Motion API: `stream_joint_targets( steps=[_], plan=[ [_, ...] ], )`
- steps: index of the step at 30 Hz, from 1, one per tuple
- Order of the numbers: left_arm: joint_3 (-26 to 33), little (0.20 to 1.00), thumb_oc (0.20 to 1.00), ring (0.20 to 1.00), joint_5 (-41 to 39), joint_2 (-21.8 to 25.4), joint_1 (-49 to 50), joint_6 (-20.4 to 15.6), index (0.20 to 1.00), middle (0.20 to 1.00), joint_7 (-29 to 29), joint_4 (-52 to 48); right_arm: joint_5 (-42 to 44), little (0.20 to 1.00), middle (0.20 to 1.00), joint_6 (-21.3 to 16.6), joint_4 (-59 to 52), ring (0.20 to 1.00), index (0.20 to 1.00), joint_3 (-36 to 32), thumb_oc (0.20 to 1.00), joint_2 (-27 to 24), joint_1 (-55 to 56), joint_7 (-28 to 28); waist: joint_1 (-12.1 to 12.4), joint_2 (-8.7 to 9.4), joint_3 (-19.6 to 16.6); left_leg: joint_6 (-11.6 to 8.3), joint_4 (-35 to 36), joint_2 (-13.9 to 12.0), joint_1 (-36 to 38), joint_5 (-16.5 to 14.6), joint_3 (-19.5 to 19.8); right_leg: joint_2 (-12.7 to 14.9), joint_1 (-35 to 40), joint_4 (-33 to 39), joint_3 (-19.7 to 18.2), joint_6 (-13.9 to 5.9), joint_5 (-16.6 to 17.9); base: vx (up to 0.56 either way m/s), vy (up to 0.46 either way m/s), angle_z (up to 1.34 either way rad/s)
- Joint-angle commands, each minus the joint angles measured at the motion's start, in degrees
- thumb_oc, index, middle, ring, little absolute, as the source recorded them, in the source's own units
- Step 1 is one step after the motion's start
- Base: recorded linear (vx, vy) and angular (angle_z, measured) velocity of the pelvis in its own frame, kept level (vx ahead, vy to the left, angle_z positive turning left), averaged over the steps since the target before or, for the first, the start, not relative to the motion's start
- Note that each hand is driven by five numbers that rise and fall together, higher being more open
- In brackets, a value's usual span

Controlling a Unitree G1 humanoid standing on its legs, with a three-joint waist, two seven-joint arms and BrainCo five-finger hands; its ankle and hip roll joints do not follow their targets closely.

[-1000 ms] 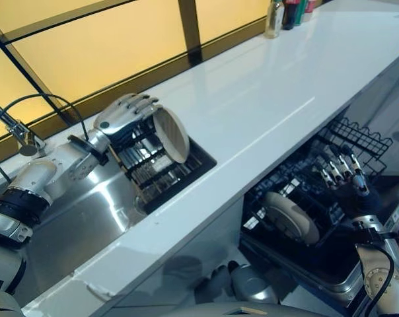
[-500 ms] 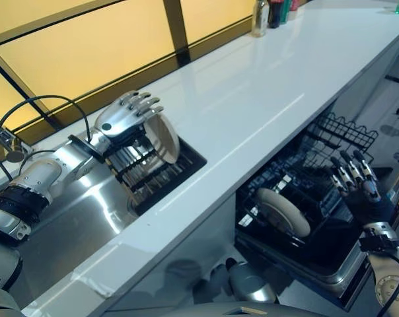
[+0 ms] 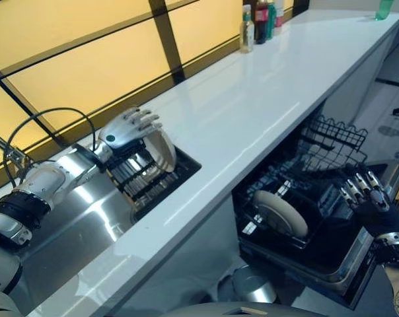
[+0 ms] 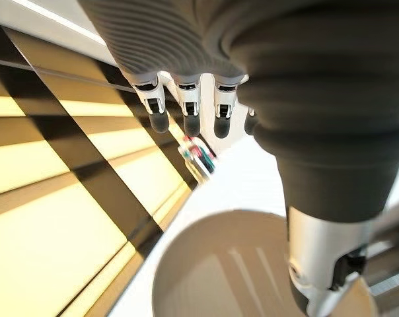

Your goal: Pick up plates and place into dishwasher.

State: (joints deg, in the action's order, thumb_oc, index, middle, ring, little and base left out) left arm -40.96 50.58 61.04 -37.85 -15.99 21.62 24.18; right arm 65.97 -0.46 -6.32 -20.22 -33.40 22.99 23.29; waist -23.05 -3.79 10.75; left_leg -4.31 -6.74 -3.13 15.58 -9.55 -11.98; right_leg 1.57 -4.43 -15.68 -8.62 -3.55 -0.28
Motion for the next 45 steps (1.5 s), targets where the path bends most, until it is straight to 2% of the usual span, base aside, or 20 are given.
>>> stream_joint_targets(
  steps=[1, 6, 7, 8, 11, 15, 19, 25, 26, 27, 28, 31, 33, 35, 36, 37, 39, 41, 43, 45],
  plan=[
    [2.6, 1.0, 1.0, 1.0, 4.2, -1.9, 4.1, 6.0, 1.0, 1.0, -0.9, 3.3, 1.6, 1.0, 1.0, -0.1, -3.4, 1.0, 1.0, -2.8, 1.0, -4.2, 1.0, 1.9, -1.4, 0.37, -4.2, 1.0, -4.4, -1.5, -8.8, 7.1, -0.4, 3.6, 1.1, 1.2, 1.0, -6.18, -0.4, 0.14, 0.02, -0.06],
    [0.2, 1.0, 1.0, 1.0, 15.3, -3.9, 4.2, 10.2, 1.0, 1.0, -5.5, 7.9, 1.0, 1.0, 1.0, 1.5, -2.9, 1.0, 1.0, -3.9, 1.0, -5.7, 0.6, 1.7, -2.1, 0.09, -4.0, 0.84, -4.2, -1.5, -7.8, 7.7, -0.7, 3.9, 2.3, 1.3, 1.3, -6.26, -0.3, 0.07, 0.023, -0.03],
    [-0.4, 0.548, 0.548, 0.548, 16.8, -4.3, 4.1, 10.9, 0.548, 0.548, -6.7, 9.1, 0.9, 1.0, 1.0, 1.7, -3.0, 1.0, 1.0, -4.1, 1.0, -5.9, 0.4, 1.6, -2.3, 0.07, -4.0, 0.77, -4.1, -1.5, -7.7, 7.9, -0.8, 3.9, 2.5, 1.4, 1.3, -6.28, -0.3, 0.05, 0.024, -0.03],
    [-1.1, 0.2, 0.2, 0.2, 17.8, -4.8, 4.1, 11.6, 0.2, 0.2, -6.0, 10.7, 0.8, 1.0, 1.0, 1.9, -3.0, 1.0, 1.0, -4.1, 1.0, -6.2, 0.1, 1.3, -2.4, 0.01, -4.1, 0.67, -4.0, -1.6, -7.5, 8.1, -0.8, 4.0, 2.6, 1.3, 1.5, -6.27, -0.3, 0.05, 0.018, -0.01],
    [-2.0, 0.2, 0.2, 0.2, 16.7, -6.5, 3.8, 13.9, 0.2, 0.2, -6.1, 12.4, 0.6, 1.0, 1.0, 2.4, -3.5, 1.0, 1.0, -4.6, 1.0, -6.9, -0.2, 0.6, -2.7, 0.21, -4.3, 0.57, -3.9, -1.7, -7.6, 8.6, -1.1, 4.2, 2.9, 1.3, 1.8, -6.19, -0.1, 0.05, -0.001, -0.03],
    [-1.0, 0.2, 0.2, 0.2, 17.7, -7.9, 6.1, 15.5, 0.2, 0.2, -1.8, 13.0, 0.9, 1.0, 1.0, 3.6, -4.2, 1.0, 1.0, -6.3, 1.0, -7.6, 1.1, 0.2, -2.6, 0.62, -4.8, 0.5, -4.2, -1.7, -7.4, 8.8, -1.2, 4.4, 3.7, 1.7, 1.8, -6.29, 0.2, 0.07, -0.021, -0.05],
    [1.5, 0.2, 0.2, 0.2, 17.9, -8.5, 9.3, 15.3, 0.2, 0.2, 4.1, 13.6, 1.5, 1.0, 1.0, 4.7, -4.2, 1.0, 1.0, -8.3, 1.0, -7.4, 3.4, 1.4, -2.5, 0.85, -5.2, 0.52, -4.6, -1.8, -7.0, 8.8, -1.6, 4.5, 4.6, 1.7, 1.9, -6.36, 0.1, 0.06, -0.011, 0.02],
    [4.6, 0.2, 0.2, 0.2, 14.8, -8.4, 12.9, 12.9, 0.2, 0.2, 8.6, 12.8, 1.8, 1.0, 1.0, 5.6, -3.9, 1.0, 1.0, -9.6, 1.0, -6.1, 4.9, 3.4, -1.9, 0.81, -5.5, 0.51, -4.7, -1.7, -6.6, 8.6, -1.5, 4.8, 5.6, 2.2, 2.7, -6.3, 0.0, 0.0, 0.009, -0.03],
    [5.1, 0.285, 0.285, 0.285, 13.9, -8.4, 13.6, 12.5, 0.285, 0.285, 9.6, 12.6, 1.9, 1.0, 1.0, 5.9, -3.8, 1.0, 1.0, -9.8, 1.0, -5.9, 5.1, 3.6, -1.6, 0.85, -5.7, 0.48, -4.7, -1.7, -6.5, 8.6, -1.4, 4.8, 5.9, 2.4, 2.9, -6.29, 0.0, 0.0, 0.0, 0.0],
    [5.7, 0.561, 0.561, 0.561, 13.0, -8.3, 14.2, 12.2, 0.561, 0.561, 10.0, 12.3, 2.0, 1.0, 1.0, 5.8, -3.8, 1.0, 1.0, -9.9, 1.0, -5.6, 5.3, 3.7, -1.4, 0.8, -5.8, 0.48, -4.6, -1.7, -6.4, 8.6, -1.3, 4.9, 6.0, 2.6, 3.1, -6.25, 0.0, 0.0, 0.0, 0.0],
    [6.4, 1.0, 1.0, 1.0, 11.6, -8.0, 15.1, 11.7, 1.0, 1.0, 11.2, 11.8, 2.0, 1.0, 1.0, 5.9, -4.1, 1.0, 1.0, -9.9, 1.0, -5.4, 5.5, 3.7, -1.2, 0.75, -6.0, 0.45, -4.6, -1.6, -6.4, 8.6, -1.2, 4.9, 6.2, 2.7, 3.2, -6.23, 0.0, -0.02, 0.046, 0.05],
    [9.1, 1.0, 1.0, 1.0, 5.6, -7.8, 18.2, 10.3, 1.0, 1.0, 14.3, 10.9, 1.4, 1.0, 1.0, 5.8, -3.6, 1.0, 1.0, -9.8, 1.0, -4.4, 5.8, 4.5, -0.4, 0.79, -6.3, 0.42, -4.6, -1.7, -6.4, 8.5, -0.9, 5.0, 6.5, 2.9, 3.8, -6.1, -0.2, -0.03, 0.052, 0.1],
    [12.1, 1.0, 1.0, 1.0, -3.5, -7.4, 20.5, 9.0, 1.0, 1.0, 18.7, 9.4, 0.9, 1.0, 1.0, 5.4, -3.3, 1.0, 1.0, -9.6, 1.0, -3.5, 6.0, 4.8, 0.3, 0.97, -6.5, 0.32, -4.4, -1.7, -6.5, 8.5, -0.6, 5.1, 6.6, 3.3, 4.1, -6.07, -0.3, -0.07, 0.047, 0.03],
    [17.8, 1.0, 1.0, 1.0, -14.3, -8.8, 23.6, 6.0, 1.0, 1.0, 24.0, 6.8, 1.1, 1.0, 1.0, 4.3, -3.5, 1.0, 1.0, -9.1, 1.0, -2.9, 6.7, 4.6, 1.4, 1.29, -6.6, 0.39, -4.1, -1.9, -6.5, 8.5, -0.1, 4.9, 6.6, 3.5, 4.3, -5.81, -0.5, -0.09, 0.05, -0.01],
    [21.2, 1.0, 1.0, 1.0, -19.8, -9.5, 25.4, 1.9, 1.0, 1.0, 26.7, 5.7, 1.0, 1.0, 1.0, 3.8, -3.3, 1.0, 1.0, -9.0, 1.0, -2.4, 7.0, 5.0, 1.9, 1.5, -6.7, 0.4, -4.0, -2.0, -6.7, 8.6, 0.1, 4.8, 6.6, 3.7, 4.2, -5.67, -0.5, -0.1, 0.049, 0.02],
    [25.0, 1.0, 1.0, 1.0, -22.1, -11.4, 27.4, -1.7, 1.0, 1.0, 27.3, 4.6, 1.1, 1.0, 1.0, 3.4, -3.4, 1.0, 1.0, -8.9, 1.0, -1.9, 7.4, 5.2, 2.4, 1.73, -6.6, 0.41, -3.9, -2.1, -6.7, 8.5, 0.3, 4.7, 6.5, 3.7, 4.4, -5.47, -0.6, -0.1, 0.041, 0.08],
    [31.8, 1.0, 1.0, 1.0, -26.6, -14.9, 30.9, -11.1, 1.0, 1.0, 28.6, 2.4, 0.1, 1.0, 1.0, 2.6, -3.2, 1.0, 1.0, -8.3, 1.0, -0.3, 7.8, 6.2, 3.3, 2.29, -6.7, 0.34, -3.9, -2.4, -6.9, 8.6, 0.6, 4.6, 6.5, 3.7, 4.6, -5.15, -0.7, -0.1, 0.028, 0.17],
    [37.8, 1.0, 1.0, 1.0, -33.3, -19.1, 34.3, -20.6, 1.0, 1.0, 23.6, -1.1, -2.5, 1.0, 1.0, 1.9, -3.2, 1.0, 1.0, -7.6, 1.0, 1.5, 7.9, 7.3, 4.3, 2.89, -6.8, 0.2, -3.7, -2.9, -7.0, 8.6, 1.0, 4.5, 6.7, 4.0, 4.9, -4.88, -0.9, -0.11, 0.016, 0.23],
    [42.8, 1.0, 1.0, 1.0, -39.4, -24.5, 36.9, -25.6, 1.0, 1.0, 16.6, -8.1, -6.7, 1.0, 1.0, -0.2, -3.7, 1.0, 1.0, -6.4, 1.0, 2.9, 7.8, 7.3, 5.6, 3.38, -7.1, 0.05, -3.3, -3.1, -7.1, 8.5, 2.0, 4.2, 6.9, 4.3, 5.4, -4.46, -1.4, -0.13, 0.021, 0.13],
    [45.1, 1.0, 1.0, 1.0, -45.5, -26.4, 38.6, -27.4, 1.0, 1.0, 11.5, -12.6, -8.5, 1.0, 1.0, -1.0, -4.3, 1.0, 1.0, -5.8, 1.0, 3.4, 7.5, 7.9, 6.3, 3.56, -7.3, -0.02, -3.1, -3.1, -7.2, 8.3, 2.7, 3.9, 7.0, 4.6, 5.6, -4.21, -1.7, -0.12, 0.03, 0.13]
  ],
)
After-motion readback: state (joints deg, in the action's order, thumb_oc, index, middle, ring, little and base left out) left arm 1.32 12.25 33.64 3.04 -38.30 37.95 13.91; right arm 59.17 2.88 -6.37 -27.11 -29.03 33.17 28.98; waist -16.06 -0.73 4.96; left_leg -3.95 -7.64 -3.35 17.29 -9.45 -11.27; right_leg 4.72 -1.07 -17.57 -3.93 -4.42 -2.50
